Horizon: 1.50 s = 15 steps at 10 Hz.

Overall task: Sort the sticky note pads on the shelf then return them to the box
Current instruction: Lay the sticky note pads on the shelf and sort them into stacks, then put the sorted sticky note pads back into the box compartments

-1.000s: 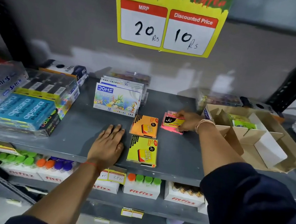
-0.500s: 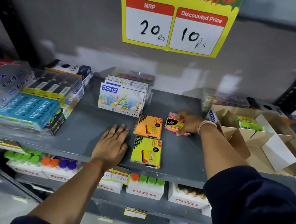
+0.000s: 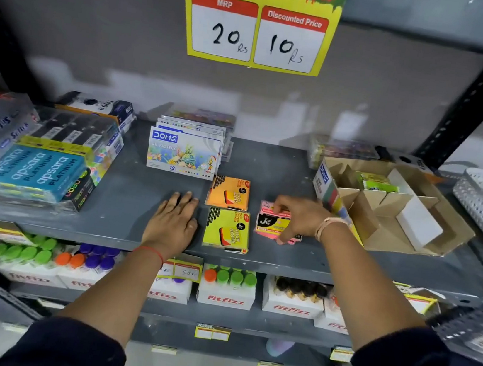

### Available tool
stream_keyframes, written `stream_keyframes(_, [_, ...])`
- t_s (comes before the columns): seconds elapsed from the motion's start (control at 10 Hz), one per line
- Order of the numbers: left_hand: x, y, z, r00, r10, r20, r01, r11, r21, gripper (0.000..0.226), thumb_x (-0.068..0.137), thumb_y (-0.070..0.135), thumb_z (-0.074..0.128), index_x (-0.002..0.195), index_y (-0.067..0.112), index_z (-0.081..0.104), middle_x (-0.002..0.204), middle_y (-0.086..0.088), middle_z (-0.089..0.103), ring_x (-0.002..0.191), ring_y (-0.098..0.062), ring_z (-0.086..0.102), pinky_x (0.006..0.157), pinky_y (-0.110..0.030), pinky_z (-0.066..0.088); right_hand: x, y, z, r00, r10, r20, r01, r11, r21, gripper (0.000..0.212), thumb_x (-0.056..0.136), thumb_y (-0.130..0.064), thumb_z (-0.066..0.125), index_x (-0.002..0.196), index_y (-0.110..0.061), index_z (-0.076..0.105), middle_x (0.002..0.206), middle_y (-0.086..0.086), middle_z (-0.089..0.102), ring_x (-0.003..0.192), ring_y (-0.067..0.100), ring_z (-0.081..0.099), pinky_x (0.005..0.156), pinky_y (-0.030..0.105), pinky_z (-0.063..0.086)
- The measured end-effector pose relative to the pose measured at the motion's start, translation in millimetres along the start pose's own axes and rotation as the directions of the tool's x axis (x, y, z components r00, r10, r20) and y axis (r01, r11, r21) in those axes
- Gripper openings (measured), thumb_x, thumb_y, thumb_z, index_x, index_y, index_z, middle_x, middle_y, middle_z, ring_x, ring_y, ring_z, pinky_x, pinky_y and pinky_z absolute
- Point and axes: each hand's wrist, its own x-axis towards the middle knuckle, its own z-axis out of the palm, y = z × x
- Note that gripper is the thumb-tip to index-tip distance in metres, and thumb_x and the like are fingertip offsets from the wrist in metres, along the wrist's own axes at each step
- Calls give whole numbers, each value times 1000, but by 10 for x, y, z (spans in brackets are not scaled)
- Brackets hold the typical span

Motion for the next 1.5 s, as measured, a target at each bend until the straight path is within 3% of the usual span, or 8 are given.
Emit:
stream_keyframes(0.1, [-12, 20, -1, 1000, 1, -3, -1, 1000, -6, 70, 78, 33, 11, 144, 14, 19, 158, -4, 14, 147, -23, 6, 120, -35, 7, -153, -23, 56, 1000, -11, -25, 10, 999, -40, 53, 60, -31, 82, 95, -26, 43, 104, -4, 52, 98, 21, 51, 96, 39, 31])
stream_keyframes(0.2, [-10, 25, 1, 1000, -3, -6, 3, 1000, -20, 54, 93, 27, 18, 145, 12, 18, 158, -6, 13, 147, -23, 5, 120, -36, 7, -193, -53, 78, 1000, -1, -28, 0, 999, -36, 60, 60, -31, 82, 107, -21, 46, 116, 3, 58, 108, 25, 54, 98, 40, 32])
stream_keyframes(0.5, [0, -14, -4, 1000, -10, -2, 10, 999, -52, 51, 97, 22, 26, 146, 15, 15, 158, -3, 11, 147, -20, 4, 121, -35, 6, -202, -113, 50, 999, 39, 9, -39, 999, 20, 81, 64, -27, 82, 132, -15, 40, 133, 6, 54, 120, 27, 50, 107, 42, 34])
stream_keyframes(0.7, [-2, -28, -7, 1000, -3, -5, 2, 998, -58, 50, 97, 23, 25, 146, 15, 15, 158, -3, 11, 147, -20, 4, 121, -35, 5, -239, -35, 103, 997, 46, 68, -49, 998, 40, 100, 70, -30, 79, 148, -15, 18, 157, 7, 19, 145, 25, 18, 119, 39, 18])
stream_keyframes(1.2, [5, -22, 9, 1000, 9, -1, -9, 1000, -29, 50, 98, 26, 24, 146, 15, 13, 158, -3, 10, 147, -20, 4, 120, -35, 6, -283, -104, 30, 999, 29, -30, -27, 996, 88, 104, 65, -20, 82, 147, -12, 19, 147, 9, 41, 131, 26, 42, 107, 33, 38])
stream_keyframes(1.4, [22, 1, 26, 1000, 7, 17, -8, 999, 46, 51, 98, 29, 20, 146, 15, 8, 159, -4, 6, 147, -21, 1, 120, -36, 2, -534, 231, -433, 957, 130, -258, -39, 943, 331, 100, 60, -11, 84, 144, -10, 31, 142, 8, 47, 127, 22, 48, 102, 25, 39])
stream_keyframes(1.5, [29, 5, 35, 1000, 2, 10, -2, 999, 34, 51, 98, 28, 21, 146, 15, 9, 159, -4, 8, 147, -22, 3, 120, -37, 4, -757, 615, -695, 899, 239, -368, -84, 918, 389, 89, 57, -6, 83, 136, -10, 44, 132, 10, 57, 120, 26, 55, 102, 33, 44])
